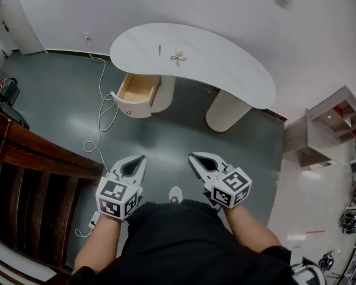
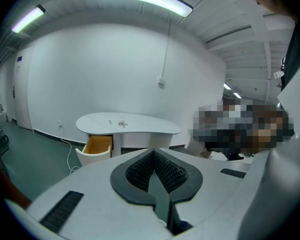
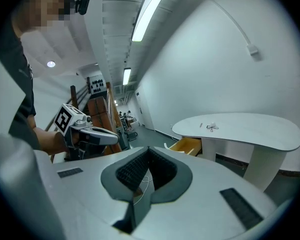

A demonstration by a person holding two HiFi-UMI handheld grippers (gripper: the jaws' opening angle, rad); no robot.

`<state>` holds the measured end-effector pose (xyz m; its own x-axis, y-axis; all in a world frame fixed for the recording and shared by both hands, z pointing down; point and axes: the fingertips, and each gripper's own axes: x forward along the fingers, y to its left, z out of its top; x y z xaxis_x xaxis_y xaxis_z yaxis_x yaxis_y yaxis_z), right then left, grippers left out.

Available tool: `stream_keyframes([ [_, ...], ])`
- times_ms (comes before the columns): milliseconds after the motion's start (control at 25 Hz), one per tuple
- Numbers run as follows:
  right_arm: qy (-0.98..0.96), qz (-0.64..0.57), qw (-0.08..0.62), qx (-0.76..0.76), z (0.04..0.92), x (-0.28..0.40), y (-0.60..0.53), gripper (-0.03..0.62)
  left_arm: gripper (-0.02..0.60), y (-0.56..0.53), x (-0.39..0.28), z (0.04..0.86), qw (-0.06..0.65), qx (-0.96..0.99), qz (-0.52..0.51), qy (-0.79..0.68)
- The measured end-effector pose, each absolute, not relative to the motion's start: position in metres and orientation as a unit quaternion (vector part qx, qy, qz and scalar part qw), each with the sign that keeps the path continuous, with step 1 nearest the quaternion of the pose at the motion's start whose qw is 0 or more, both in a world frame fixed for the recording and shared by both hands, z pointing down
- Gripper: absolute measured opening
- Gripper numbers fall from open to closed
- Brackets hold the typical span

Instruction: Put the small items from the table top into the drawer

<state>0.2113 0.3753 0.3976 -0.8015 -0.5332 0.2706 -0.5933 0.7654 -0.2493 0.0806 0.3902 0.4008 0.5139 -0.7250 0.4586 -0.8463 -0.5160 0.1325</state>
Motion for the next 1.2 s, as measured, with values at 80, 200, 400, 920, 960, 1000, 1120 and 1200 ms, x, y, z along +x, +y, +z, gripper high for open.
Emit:
stream_keyframes([
  [80,-0.936,0.166,0.09,0.297,0.399,0.218,0.361,0.0,0.015,0.379,0.089,0.404,0.179,0.85,0.175,-0.463],
  [200,-0.936,0.173,0.09,0.294,0.405,0.227,0.34,0.0,0.015,0.361,0.098,0.408,0.197,0.844,0.166,-0.471],
  [400,-0.934,0.186,0.089,0.29,0.411,0.236,0.316,0.0,0.015,0.339,0.105,0.406,0.194,0.839,0.171,-0.478],
  [920,-0.931,0.193,0.091,0.295,0.424,0.218,0.25,0.0,0.015,0.266,0.089,0.421,0.198,0.842,0.173,-0.471],
  [960,-0.93,0.193,0.093,0.298,0.426,0.217,0.241,0.0,0.015,0.255,0.087,0.422,0.197,0.844,0.171,-0.469],
  [1000,-0.929,0.194,0.094,0.301,0.427,0.215,0.232,0.0,0.015,0.244,0.085,0.422,0.196,0.846,0.169,-0.467],
  [1120,-0.927,0.192,0.097,0.308,0.427,0.205,0.2,0.0,0.015,0.208,0.076,0.422,0.192,0.851,0.166,-0.46],
  [1200,-0.926,0.189,0.1,0.312,0.424,0.197,0.177,0.0,0.015,0.182,0.067,0.423,0.192,0.852,0.167,-0.458],
])
